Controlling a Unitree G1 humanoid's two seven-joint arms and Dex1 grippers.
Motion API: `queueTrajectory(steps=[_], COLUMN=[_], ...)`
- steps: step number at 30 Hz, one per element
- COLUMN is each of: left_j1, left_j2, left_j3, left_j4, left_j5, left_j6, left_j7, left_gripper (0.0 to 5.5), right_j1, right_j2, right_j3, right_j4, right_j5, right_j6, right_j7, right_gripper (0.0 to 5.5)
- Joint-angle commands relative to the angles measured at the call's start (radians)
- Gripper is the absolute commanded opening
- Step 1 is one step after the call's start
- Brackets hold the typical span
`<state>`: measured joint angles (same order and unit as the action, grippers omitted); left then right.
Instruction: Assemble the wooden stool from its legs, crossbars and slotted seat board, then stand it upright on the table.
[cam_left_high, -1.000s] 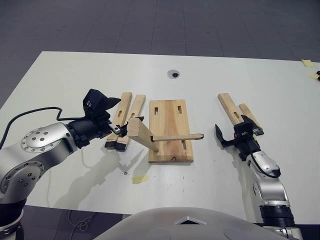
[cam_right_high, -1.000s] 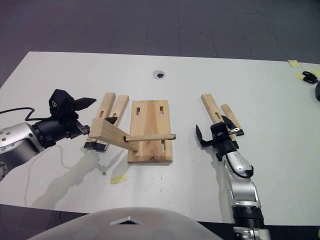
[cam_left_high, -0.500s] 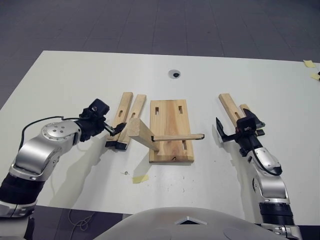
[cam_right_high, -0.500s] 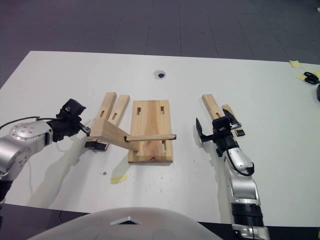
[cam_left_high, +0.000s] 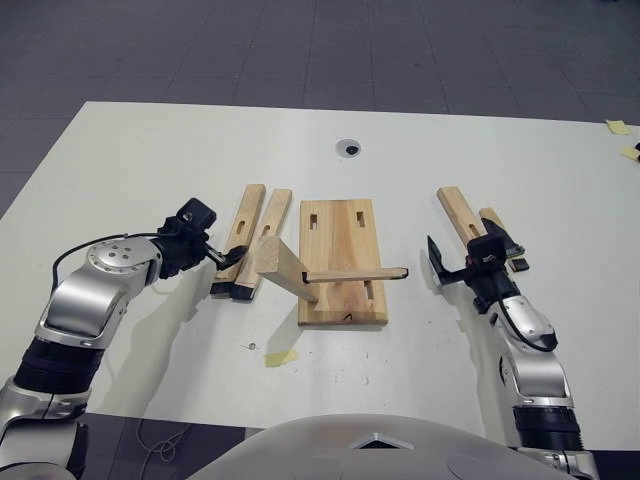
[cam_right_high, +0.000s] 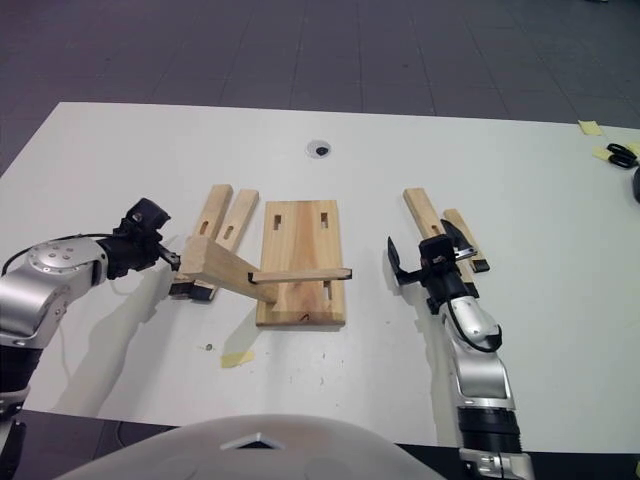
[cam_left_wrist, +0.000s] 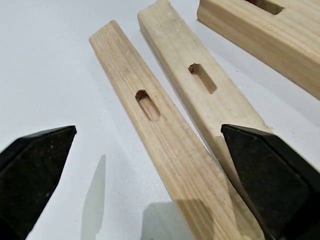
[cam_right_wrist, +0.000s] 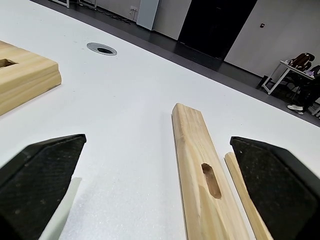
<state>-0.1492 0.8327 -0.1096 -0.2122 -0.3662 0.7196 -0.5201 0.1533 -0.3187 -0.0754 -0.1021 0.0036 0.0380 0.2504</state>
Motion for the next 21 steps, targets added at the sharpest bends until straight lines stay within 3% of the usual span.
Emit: queueTrajectory(steps=[1, 21], left_j1=[0.018, -0.014], left_j2=[-0.004, 0.018], left_j3=[-0.006, 0.019], left_j4=[0.015, 0.136], left_j5=[0.050, 0.204], left_j6=[-0.007, -0.103], left_j7=[-0.019, -0.115], left_gripper=[5.38, 5.38], right_j1=[-0.009, -0.006], right_j2=[0.002, 0.013], right_j3=[0.001, 0.027], right_j4=[-0.005, -0.009], right_j5=[-0.007, -0.026], right_j6=[0.004, -0.005], right_j7=[-0.006, -0.017], right_gripper=[5.40, 5.40])
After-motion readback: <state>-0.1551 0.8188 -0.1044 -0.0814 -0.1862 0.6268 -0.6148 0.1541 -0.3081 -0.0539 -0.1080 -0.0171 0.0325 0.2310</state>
